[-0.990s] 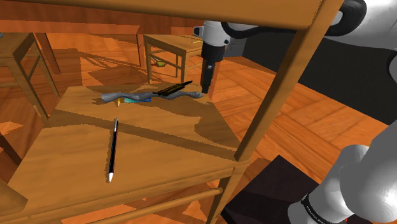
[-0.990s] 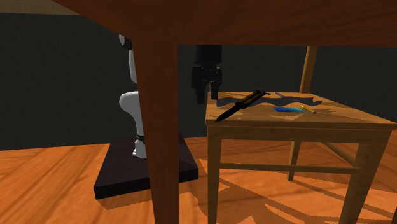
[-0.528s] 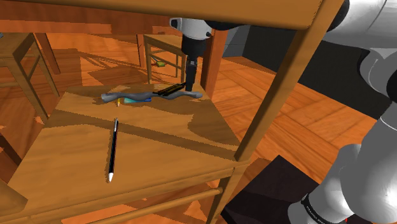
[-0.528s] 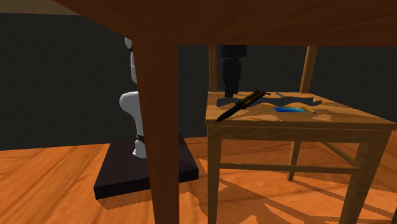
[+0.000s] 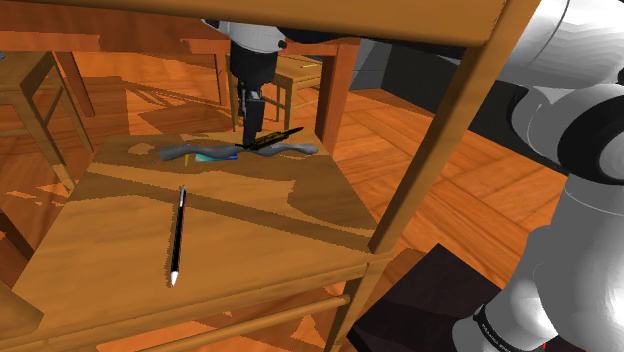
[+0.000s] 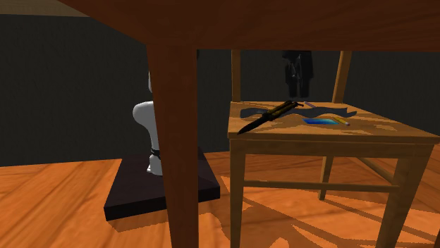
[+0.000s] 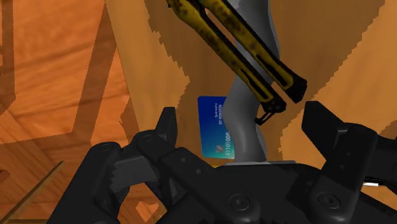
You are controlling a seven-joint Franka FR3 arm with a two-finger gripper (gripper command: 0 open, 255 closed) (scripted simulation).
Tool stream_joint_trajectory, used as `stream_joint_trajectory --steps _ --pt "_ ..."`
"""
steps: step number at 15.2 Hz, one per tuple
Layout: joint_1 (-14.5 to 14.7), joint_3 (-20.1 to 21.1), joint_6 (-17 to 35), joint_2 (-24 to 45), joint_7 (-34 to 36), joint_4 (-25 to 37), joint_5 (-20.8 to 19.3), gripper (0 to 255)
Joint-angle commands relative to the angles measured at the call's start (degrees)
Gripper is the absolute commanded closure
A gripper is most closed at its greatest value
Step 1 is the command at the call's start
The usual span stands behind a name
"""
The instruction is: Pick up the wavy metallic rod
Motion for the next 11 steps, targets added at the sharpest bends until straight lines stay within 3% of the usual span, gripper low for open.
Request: stream_joint_trajectory --steps 1,7,10,11 --pt "0.9 0.5 0.1 1.8 -0.8 2.2 -0.7 0" --pt "0.2 0.4 5.8 -0.2 -0.5 -5.4 -0.2 0" --pt "0.1 0.4 6.3 -0.3 -0.5 -6.0 -0.2 0" --pt "0.1 0.4 6.3 -0.3 -0.5 -6.0 -0.2 255"
